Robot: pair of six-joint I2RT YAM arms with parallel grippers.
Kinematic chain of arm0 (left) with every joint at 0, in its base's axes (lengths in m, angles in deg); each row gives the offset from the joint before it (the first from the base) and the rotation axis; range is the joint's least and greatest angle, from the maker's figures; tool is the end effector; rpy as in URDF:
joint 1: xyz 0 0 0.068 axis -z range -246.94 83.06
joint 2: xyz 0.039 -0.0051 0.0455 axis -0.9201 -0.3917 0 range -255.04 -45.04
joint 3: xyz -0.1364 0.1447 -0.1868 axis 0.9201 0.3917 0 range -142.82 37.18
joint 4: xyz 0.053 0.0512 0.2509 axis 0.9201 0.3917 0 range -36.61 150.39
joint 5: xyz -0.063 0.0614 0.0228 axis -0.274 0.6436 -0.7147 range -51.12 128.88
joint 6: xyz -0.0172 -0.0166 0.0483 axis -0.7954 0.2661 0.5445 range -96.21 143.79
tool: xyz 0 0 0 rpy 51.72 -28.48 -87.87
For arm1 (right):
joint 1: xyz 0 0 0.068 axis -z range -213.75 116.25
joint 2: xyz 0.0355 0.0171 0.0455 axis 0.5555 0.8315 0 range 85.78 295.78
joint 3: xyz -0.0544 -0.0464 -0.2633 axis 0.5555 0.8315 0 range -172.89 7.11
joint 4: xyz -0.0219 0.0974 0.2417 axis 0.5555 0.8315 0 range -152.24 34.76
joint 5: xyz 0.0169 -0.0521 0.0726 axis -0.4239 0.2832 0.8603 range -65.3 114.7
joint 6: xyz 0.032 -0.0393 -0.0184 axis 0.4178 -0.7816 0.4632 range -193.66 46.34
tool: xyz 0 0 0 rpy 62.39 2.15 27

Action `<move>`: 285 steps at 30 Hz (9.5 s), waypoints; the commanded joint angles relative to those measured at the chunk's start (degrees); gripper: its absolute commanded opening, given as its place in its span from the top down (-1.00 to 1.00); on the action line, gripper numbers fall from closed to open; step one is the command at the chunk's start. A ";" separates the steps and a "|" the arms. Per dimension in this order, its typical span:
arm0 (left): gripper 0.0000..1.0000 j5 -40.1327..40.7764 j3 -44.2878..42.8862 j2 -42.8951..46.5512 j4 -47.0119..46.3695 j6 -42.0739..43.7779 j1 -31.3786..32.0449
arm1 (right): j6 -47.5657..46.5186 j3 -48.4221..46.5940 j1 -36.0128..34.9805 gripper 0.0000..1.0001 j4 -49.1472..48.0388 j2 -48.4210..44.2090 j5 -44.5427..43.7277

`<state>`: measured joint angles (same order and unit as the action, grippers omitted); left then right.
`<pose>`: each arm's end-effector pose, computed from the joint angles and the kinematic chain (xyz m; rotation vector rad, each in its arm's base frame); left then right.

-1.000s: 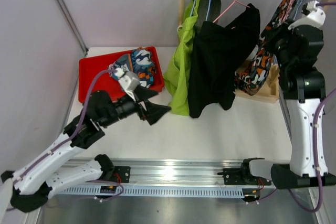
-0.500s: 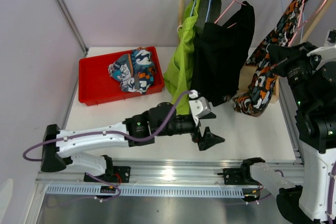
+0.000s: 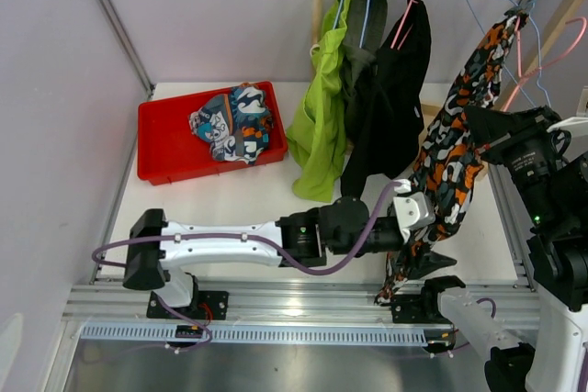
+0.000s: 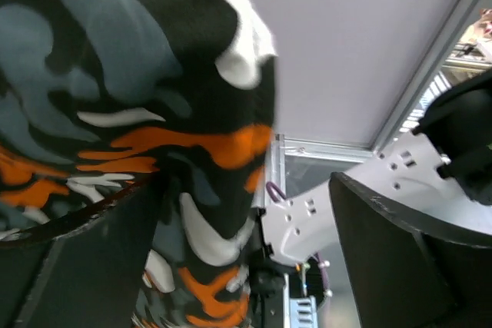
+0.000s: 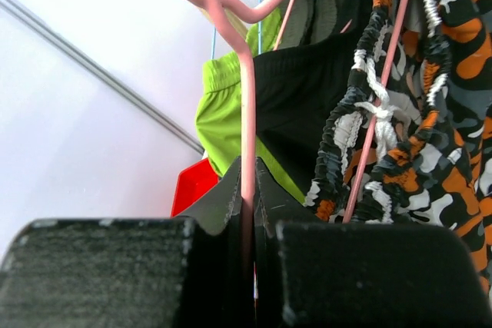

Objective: Remove the shorts from the hanger

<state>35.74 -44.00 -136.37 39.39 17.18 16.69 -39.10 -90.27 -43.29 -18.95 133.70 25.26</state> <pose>0.0410 -0.3849 0.4007 1.0649 1.2607 -1.2821 0.0647 0.0112 0.5465 0.3159 1.4610 0.6320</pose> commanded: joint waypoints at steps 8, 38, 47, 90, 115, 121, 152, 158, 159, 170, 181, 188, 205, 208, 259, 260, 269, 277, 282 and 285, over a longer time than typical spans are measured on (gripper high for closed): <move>1.00 2.87 0.48 -2.11 -6.39 -0.95 1.35 | 1.03 -4.04 -0.21 1.00 -0.92 0.42 3.22; 1.00 21.43 -19.46 -0.74 19.07 3.79 -7.25 | 9.55 -22.05 8.83 1.00 24.00 -1.34 36.38; 0.99 27.91 -61.30 -12.41 42.92 8.18 -14.11 | 14.19 -30.06 17.45 1.00 33.54 -2.57 55.50; 1.00 18.25 -61.46 -20.28 47.13 -4.55 -86.09 | 76.51 19.05 30.36 1.00 -53.26 -18.65 87.68; -0.99 5.46 -45.82 -23.92 53.12 -16.69 -96.58 | 74.41 14.50 36.35 1.00 -49.52 -19.36 88.12; -0.99 4.97 -42.22 -15.12 52.30 -8.70 -84.27 | 73.72 13.80 36.96 1.00 -48.57 -20.06 88.21; -0.81 -20.43 6.04 15.22 33.16 -4.11 -74.59 | 68.44 16.34 35.38 1.00 -39.95 -23.57 88.21; -0.11 -17.00 7.01 12.23 31.40 -2.80 -73.62 | 68.70 19.16 34.94 1.00 -40.74 -24.54 88.04; -0.01 -16.38 7.01 12.05 31.40 -2.53 -73.44 | 68.70 19.42 34.94 1.00 -40.83 -24.72 87.86; 1.00 0.92 8.06 18.11 30.08 -3.05 -75.54 | 68.79 20.04 34.77 1.00 -41.09 -25.07 87.77; 1.00 2.26 -3.97 9.95 34.15 -10.79 -91.28 | 68.97 20.04 34.24 1.00 -41.27 -24.72 87.86; 1.00 14.80 -13.27 -2.77 38.16 -12.90 -90.84 | 69.76 22.76 34.76 1.00 -42.59 -25.95 87.77; -0.99 13.42 -11.38 9.64 46.61 -16.42 -87.95 | 88.73 30.49 60.65 1.00 -69.10 -25.60 89.70; -0.99 10.96 -2.01 16.95 44.94 -14.66 -85.75 | 93.13 33.22 67.70 1.00 -74.40 -24.11 89.53; -0.99 -1.08 35.22 51.16 33.51 -9.30 -74.58 | 121.26 -49.62 121.35 1.00 -111.78 10.27 71.60; -0.99 -1.34 34.96 50.90 33.51 -9.30 -74.58 | 121.18 -44.52 118.64 1.00 -110.80 9.48 72.38; -0.99 -1.43 35.13 50.20 33.86 -9.47 -74.50 | 119.34 -34.25 101.50 1.00 -107.02 18.93 87.85; -0.99 -2.31 35.57 49.93 34.04 -10.35 -74.58 | 117.13 -13.83 74.87 1.00 -103.15 16.69 93.66; -0.99 -2.31 35.84 50.72 34.65 -9.91 -74.49 | 117.48 -3.12 60.97 1.00 -103.84 12.65 94.01; -0.99 -2.31 35.40 50.20 35.00 -9.47 -74.41 | 117.05 8.83 53.16 1.00 -103.23 7.99 94.01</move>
<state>34.14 -8.55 -86.27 74.93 6.86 -58.32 40.81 -87.93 15.03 -120.43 146.33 110.83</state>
